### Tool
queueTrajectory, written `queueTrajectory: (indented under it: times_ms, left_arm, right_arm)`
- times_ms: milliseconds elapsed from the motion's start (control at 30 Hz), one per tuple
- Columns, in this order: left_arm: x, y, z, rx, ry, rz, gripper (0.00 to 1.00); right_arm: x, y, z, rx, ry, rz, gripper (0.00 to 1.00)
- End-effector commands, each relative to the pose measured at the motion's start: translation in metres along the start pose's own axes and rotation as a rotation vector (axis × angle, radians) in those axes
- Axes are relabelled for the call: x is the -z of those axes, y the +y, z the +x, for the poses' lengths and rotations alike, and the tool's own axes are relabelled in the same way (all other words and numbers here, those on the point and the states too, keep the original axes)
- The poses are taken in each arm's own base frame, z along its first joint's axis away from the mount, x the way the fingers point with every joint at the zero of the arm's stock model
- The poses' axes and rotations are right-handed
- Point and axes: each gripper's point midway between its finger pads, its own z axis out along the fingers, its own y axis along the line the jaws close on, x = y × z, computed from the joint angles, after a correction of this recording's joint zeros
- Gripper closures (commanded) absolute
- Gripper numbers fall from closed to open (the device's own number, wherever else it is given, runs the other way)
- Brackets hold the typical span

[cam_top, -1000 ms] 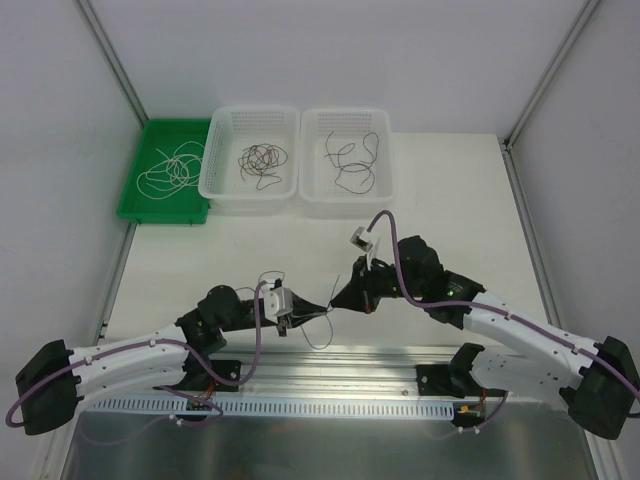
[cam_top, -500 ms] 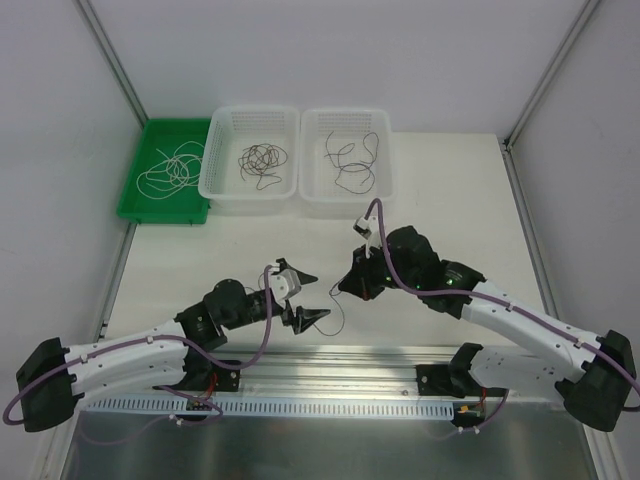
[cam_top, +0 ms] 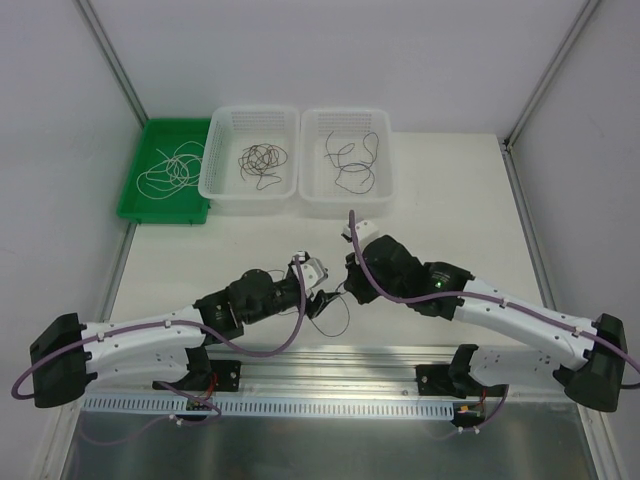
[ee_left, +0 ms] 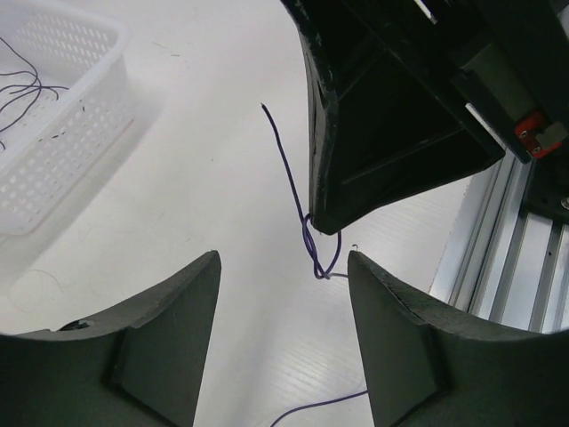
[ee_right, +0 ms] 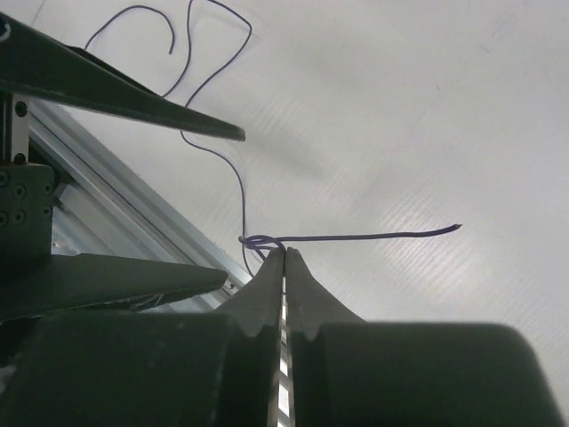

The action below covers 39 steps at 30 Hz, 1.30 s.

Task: Untangle the cables
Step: Untie the cable.

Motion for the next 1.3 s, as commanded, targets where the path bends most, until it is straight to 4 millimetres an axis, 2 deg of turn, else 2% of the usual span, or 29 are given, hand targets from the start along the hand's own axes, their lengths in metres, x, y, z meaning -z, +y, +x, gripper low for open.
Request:
queueTrajectory:
  times_ms: [0, 267, 367, 500, 633, 767, 833, 867, 900, 933, 967, 1000, 1167, 1267]
  left_arm:
    - [-0.006, 0.000, -0.016, -0.014, -0.020, -0.012, 0.41]
    - [-0.018, -0.008, -0.010, -0.020, 0.021, 0.011, 0.44]
    - [-0.023, -0.008, -0.008, -0.026, 0.038, 0.009, 0.49]
    - [-0.029, -0.011, -0.004, -0.025, 0.058, 0.025, 0.65]
    - [-0.030, -0.014, -0.003, -0.022, 0.067, 0.030, 1.00]
    - [-0.024, -0.016, -0.004, -0.017, 0.053, 0.042, 1.00]
    - [-0.017, -0.020, -0.005, -0.013, 0.023, 0.068, 1.00]
    - [-0.014, -0.021, -0.006, -0.012, 0.009, 0.076, 1.00]
    - [-0.008, -0.024, -0.001, -0.014, 0.000, 0.097, 1.00]
    - [-0.005, -0.028, -0.002, -0.012, -0.017, 0.120, 1.00]
    - [-0.003, -0.030, -0.005, -0.008, -0.042, 0.131, 1.00]
    - [0.003, -0.032, -0.002, -0.002, -0.055, 0.139, 1.00]
    - [0.016, -0.036, -0.005, 0.021, -0.141, 0.162, 1.00]
    - [0.023, -0.037, -0.004, 0.030, -0.173, 0.169, 0.99]
  right_arm:
    - [0.005, -0.003, -0.016, 0.002, -0.041, 0.053, 0.99]
    - [0.005, 0.000, -0.019, 0.010, -0.047, 0.061, 0.99]
    - [0.004, 0.000, -0.019, 0.017, -0.041, 0.071, 0.99]
    - [0.003, 0.005, -0.018, 0.029, -0.037, 0.071, 0.99]
    - [0.002, 0.004, -0.016, 0.037, -0.027, 0.081, 0.99]
    - [0.004, -0.007, -0.013, 0.046, -0.023, 0.127, 0.99]
    - [0.006, -0.020, -0.010, 0.017, -0.026, 0.146, 0.99]
    - [0.006, -0.020, -0.007, 0.000, -0.020, 0.123, 0.99]
    - [0.011, -0.025, -0.016, -0.038, -0.060, 0.108, 0.99]
    - [0.009, -0.029, -0.009, -0.054, -0.051, 0.094, 0.99]
    - [0.009, -0.025, -0.007, -0.073, -0.044, 0.044, 0.99]
    - [0.013, -0.031, -0.016, -0.109, -0.086, 0.031, 0.99]
    - [0.010, -0.033, -0.005, -0.183, -0.068, -0.070, 0.99]
    - [0.008, -0.031, -0.006, -0.209, -0.074, -0.100, 0.99]
